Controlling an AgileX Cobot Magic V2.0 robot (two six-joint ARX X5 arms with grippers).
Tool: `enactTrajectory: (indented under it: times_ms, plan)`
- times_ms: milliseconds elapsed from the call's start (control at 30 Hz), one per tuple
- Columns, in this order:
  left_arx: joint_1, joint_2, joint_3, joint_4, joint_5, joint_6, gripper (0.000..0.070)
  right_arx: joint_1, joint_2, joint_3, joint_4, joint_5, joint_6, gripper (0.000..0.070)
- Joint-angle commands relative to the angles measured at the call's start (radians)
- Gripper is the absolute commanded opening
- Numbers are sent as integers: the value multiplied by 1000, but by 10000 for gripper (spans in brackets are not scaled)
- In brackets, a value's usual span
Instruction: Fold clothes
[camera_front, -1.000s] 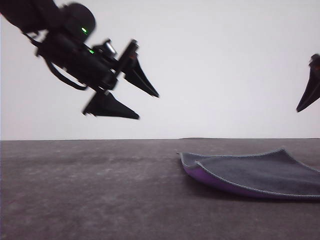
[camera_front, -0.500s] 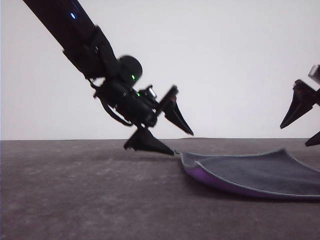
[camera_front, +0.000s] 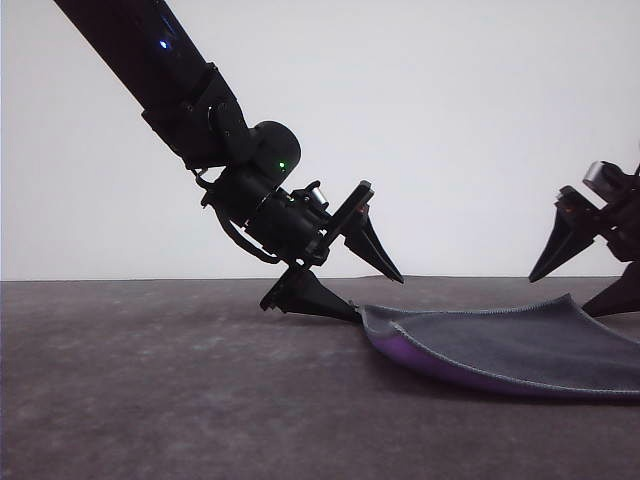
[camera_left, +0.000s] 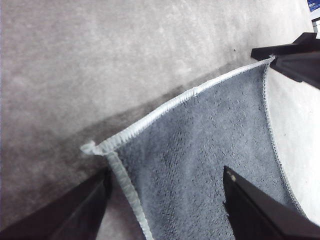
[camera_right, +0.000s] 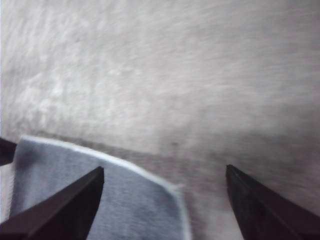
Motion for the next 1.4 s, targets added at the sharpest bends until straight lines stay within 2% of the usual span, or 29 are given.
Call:
enactTrajectory:
  times_ms: [0, 67, 267, 400, 433, 467, 567, 633, 800, 1033, 1200, 1367]
  plan:
    - [-5, 27, 26, 5, 2, -7, 430, -2, 16, 20, -12, -2, -26, 431]
    - [-5, 27, 26, 4, 8, -18, 429, -1, 16, 20, -32, -1, -41, 390]
    - [-6, 27, 26, 4, 9, -19, 429, -5, 16, 20, -65, 2, -52, 384]
    - [-6, 27, 26, 4, 9, -19, 420, -5, 16, 20, -80, 4, -54, 317]
    - [-6, 27, 26, 4, 9, -19, 393, -5, 16, 20, -79, 7, -55, 279]
    - [-5, 27, 26, 4, 9, -19, 337, -5, 16, 20, -78, 11, -56, 223]
    - [-5, 27, 26, 5, 8, -19, 44, -5, 16, 20, -80, 35, -65, 4]
    - [-5, 27, 26, 8, 8, -18, 0, -5, 16, 20, -75, 43, -72, 0]
    - [-5, 26, 26, 6, 19, -19, 0, -6, 16, 21, -74, 42, -75, 0]
    - [8, 25, 38, -20, 145, -17, 0, -23, 13, 49, -185, -64, -100, 0]
    - [10, 22, 88, -142, 191, 43, 0, -44, 5, 112, -388, -81, -188, 0]
    - [8, 22, 187, -382, 201, 183, 0, -56, 3, 176, -595, -88, -282, 0]
